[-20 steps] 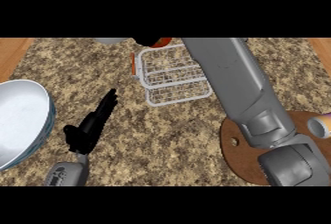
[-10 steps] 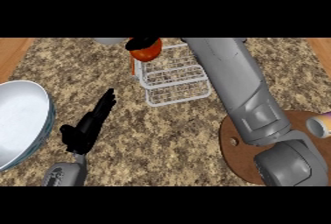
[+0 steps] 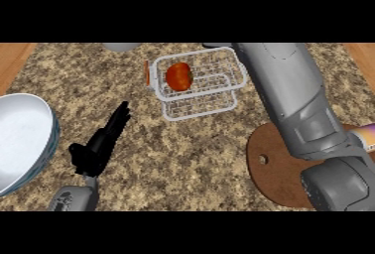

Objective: Pick the tomato from the cutting board and place it in the tiered basket

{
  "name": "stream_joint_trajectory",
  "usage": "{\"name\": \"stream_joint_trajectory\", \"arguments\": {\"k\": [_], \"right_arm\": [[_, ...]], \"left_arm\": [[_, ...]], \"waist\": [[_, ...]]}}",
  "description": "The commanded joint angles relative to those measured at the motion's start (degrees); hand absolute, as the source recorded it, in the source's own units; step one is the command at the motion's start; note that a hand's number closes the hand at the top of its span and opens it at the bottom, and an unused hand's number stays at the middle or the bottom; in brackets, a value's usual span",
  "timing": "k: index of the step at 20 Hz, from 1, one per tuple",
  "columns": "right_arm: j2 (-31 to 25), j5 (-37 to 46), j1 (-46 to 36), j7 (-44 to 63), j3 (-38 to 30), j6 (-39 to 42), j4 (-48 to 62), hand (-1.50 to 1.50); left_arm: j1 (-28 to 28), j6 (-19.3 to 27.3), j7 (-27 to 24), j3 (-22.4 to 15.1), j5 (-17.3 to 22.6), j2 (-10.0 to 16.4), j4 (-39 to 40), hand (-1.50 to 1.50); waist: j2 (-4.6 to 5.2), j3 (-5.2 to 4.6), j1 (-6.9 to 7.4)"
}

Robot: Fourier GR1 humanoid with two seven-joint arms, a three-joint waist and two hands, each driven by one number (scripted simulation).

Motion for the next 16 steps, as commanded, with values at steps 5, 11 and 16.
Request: {"name": "stream_joint_trajectory", "arguments": {"k": [5,11,16], "right_arm": [[-10.26,3.47,3.21,-6.02,-2.82,-13.98,-3.45,-1.50],[-22.09,-5.59,11.28,-14.30,-12.35,-4.90,-5.19,-1.50],[-31.39,-8.64,16.78,-18.11,-15.44,4.93,-2.65,-1.50]], "left_arm": [[0.66,0.62,-0.71,-0.54,-0.73,-0.72,-0.09,0.00],[1.27,0.37,-0.34,0.15,0.10,-0.53,-1.12,0.00],[-1.38,-1.41,2.10,1.49,1.40,1.22,-1.11,0.00]], "waist": [[0.22,0.04,-0.21],[0.22,0.15,-0.53],[0.33,0.12,-0.51]]}}
